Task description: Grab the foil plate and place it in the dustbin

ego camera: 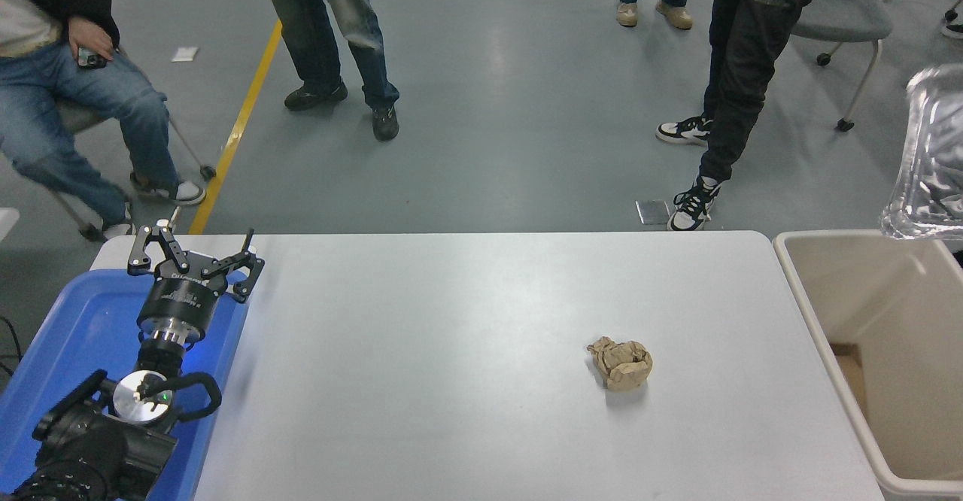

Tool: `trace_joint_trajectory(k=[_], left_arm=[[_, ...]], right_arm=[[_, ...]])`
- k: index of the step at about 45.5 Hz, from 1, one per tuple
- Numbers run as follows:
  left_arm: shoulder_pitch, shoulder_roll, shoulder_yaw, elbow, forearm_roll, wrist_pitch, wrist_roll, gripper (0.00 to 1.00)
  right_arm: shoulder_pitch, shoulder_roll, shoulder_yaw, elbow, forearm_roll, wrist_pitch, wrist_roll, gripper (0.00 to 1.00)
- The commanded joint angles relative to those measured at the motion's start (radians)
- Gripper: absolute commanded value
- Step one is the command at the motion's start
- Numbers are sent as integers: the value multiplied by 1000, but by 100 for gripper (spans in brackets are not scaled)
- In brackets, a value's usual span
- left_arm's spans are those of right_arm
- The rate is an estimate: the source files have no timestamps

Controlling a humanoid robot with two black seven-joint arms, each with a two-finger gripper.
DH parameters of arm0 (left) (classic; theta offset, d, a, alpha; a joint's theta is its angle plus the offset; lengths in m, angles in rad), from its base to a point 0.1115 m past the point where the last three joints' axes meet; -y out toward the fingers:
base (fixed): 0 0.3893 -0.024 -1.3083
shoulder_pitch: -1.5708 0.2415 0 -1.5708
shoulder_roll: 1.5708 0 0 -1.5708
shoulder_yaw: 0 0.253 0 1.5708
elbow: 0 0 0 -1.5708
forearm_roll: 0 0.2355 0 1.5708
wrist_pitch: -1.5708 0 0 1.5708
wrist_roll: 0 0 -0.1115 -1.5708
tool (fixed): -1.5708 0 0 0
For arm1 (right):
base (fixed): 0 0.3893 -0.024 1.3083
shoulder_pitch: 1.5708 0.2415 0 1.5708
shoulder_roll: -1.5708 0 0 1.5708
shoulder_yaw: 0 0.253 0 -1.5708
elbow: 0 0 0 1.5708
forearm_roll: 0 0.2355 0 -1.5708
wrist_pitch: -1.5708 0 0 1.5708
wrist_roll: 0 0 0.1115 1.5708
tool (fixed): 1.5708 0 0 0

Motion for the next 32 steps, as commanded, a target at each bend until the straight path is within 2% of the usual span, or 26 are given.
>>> trace_joint_trajectory(k=[1, 32], left_arm=[[0, 0, 0, 0, 1, 0, 0, 99], [-2, 0, 0, 0, 1, 0, 0, 99]], right_arm=[[-586, 90, 136, -130, -2, -70, -28, 0], [-551, 86, 131, -127, -17, -74, -31, 0]])
